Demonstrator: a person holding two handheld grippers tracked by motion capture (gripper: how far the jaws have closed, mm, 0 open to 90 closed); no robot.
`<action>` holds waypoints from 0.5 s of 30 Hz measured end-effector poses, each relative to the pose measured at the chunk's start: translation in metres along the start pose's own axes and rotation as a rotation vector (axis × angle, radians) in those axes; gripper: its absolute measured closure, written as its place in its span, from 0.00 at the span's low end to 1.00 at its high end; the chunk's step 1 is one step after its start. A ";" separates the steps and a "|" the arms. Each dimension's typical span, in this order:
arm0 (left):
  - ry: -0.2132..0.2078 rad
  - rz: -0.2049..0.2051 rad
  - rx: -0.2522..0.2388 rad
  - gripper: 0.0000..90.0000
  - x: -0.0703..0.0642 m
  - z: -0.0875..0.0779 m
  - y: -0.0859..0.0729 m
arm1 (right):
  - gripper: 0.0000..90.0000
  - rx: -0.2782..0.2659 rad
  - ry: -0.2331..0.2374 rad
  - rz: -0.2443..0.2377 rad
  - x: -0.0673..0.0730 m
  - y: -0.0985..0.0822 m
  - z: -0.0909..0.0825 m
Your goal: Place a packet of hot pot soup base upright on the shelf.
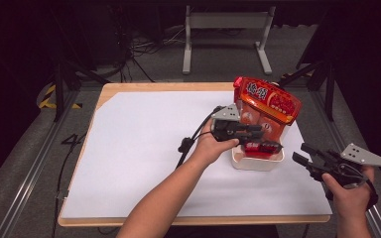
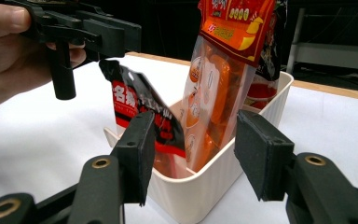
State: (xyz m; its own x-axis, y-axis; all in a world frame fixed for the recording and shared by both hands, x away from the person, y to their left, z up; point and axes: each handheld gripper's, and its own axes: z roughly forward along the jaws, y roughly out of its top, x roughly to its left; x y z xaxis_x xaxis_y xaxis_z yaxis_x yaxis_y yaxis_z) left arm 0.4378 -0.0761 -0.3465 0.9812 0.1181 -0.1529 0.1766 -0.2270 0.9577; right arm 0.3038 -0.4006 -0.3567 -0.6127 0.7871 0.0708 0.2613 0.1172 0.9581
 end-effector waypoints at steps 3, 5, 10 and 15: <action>0.013 -0.003 -0.003 0.79 0.002 -0.008 -0.001 | 0.53 0.002 0.004 -0.007 0.000 0.000 0.002; 0.014 -0.009 -0.012 0.78 0.001 -0.013 -0.001 | 0.53 0.006 0.006 -0.003 0.002 0.001 0.004; 0.020 -0.013 -0.022 0.71 0.001 -0.023 -0.001 | 0.53 0.008 0.011 -0.009 0.002 0.001 0.007; 0.045 -0.008 -0.023 0.62 -0.002 -0.031 -0.002 | 0.53 0.003 0.016 -0.010 0.002 0.003 0.009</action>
State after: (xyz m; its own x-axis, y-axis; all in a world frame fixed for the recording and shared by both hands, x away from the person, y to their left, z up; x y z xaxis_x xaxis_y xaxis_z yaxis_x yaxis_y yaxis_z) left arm 0.4328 -0.0457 -0.3402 0.9752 0.1629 -0.1498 0.1819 -0.2040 0.9619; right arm 0.3104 -0.3936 -0.3560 -0.6269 0.7764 0.0651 0.2572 0.1274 0.9579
